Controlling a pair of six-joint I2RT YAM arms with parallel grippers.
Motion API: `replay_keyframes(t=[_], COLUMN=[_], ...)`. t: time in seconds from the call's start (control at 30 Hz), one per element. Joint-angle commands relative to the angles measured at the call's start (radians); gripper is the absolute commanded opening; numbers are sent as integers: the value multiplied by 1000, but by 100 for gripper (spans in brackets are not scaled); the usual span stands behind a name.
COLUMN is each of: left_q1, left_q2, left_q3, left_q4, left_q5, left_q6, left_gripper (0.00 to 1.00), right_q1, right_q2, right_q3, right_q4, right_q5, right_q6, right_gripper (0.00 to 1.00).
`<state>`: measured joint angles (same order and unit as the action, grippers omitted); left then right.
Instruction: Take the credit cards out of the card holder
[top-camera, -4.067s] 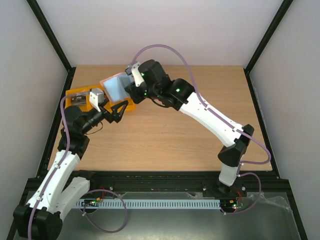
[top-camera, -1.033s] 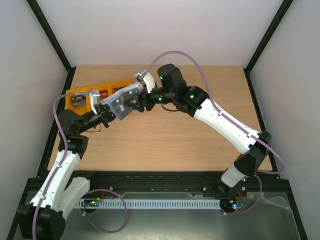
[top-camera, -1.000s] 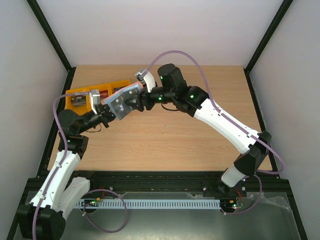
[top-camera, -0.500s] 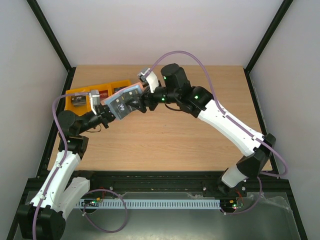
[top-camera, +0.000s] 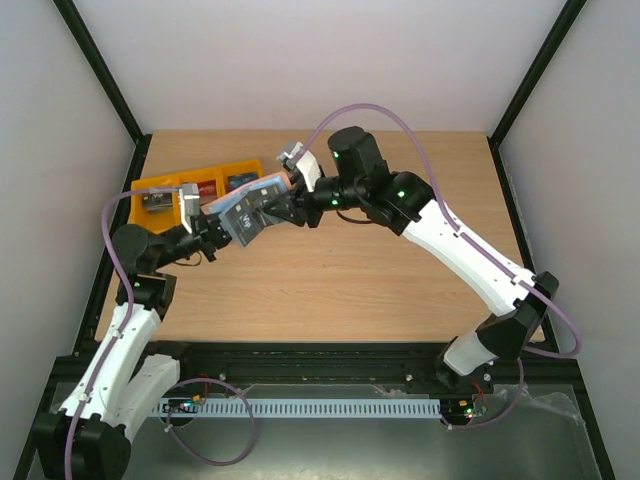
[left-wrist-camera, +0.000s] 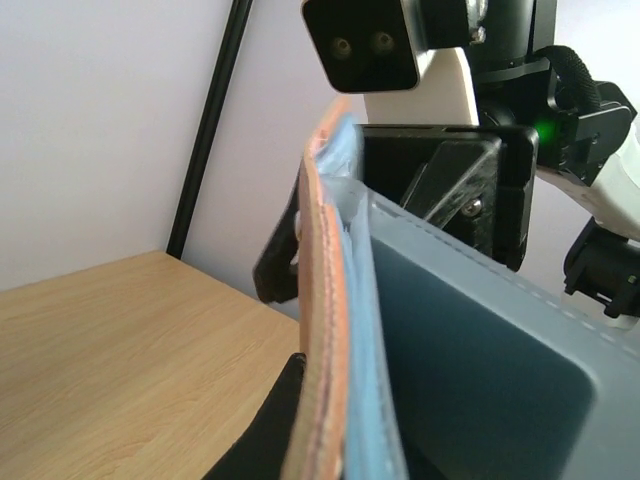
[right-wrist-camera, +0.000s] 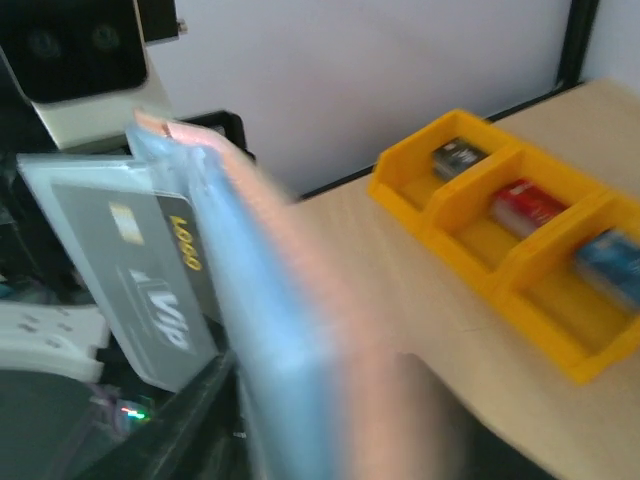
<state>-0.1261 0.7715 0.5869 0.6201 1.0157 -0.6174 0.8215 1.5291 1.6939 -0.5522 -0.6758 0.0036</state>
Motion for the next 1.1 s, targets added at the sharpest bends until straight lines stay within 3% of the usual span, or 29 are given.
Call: replay_keyframes(t=[0.0, 0.07, 0.13, 0.23, 0.27, 0.37, 0.5, 0.6, 0.77, 0.9, 1.07], left_q1=[-6, -6, -5, 0, 2, 14, 22, 18, -25, -114, -249], left_q2=[-20, -21, -26, -39, -42, -49, -42, -44, -40, 0, 58], left_q3=[-8, -8, -7, -1, 3, 13, 19, 19, 28, 58, 129], left_q4=[43, 17, -45, -230, -286, -424, -474, -470, -444, -475, -552], left_q5=[20, -2, -64, -242, -325, -606, -755, -716, -590, -597, -656], left_q6=[8, 14, 38, 122, 157, 210, 303, 327, 377, 445, 697], left_gripper=[2, 2, 6, 56, 64, 70, 70, 64, 45, 45, 56], right_q1=[-7, -10, -18, -42, -54, -71, -71, -65, -59, -59, -59], right_q2=[35, 37, 29, 17, 17, 38, 121, 166, 203, 236, 272], right_q3=[62, 67, 62, 53, 55, 68, 138, 165, 165, 178, 205], right_q4=[-58, -66, -57, -47, -56, -104, -191, -191, -136, -104, -98], right_q5=[-113, -125, -127, -55, -12, 151, 279, 268, 239, 185, 120], right_q6=[-1, 7, 25, 94, 120, 196, 312, 377, 468, 533, 572], right_gripper=[22, 4, 2, 2, 2, 2, 2, 2, 2, 2, 2])
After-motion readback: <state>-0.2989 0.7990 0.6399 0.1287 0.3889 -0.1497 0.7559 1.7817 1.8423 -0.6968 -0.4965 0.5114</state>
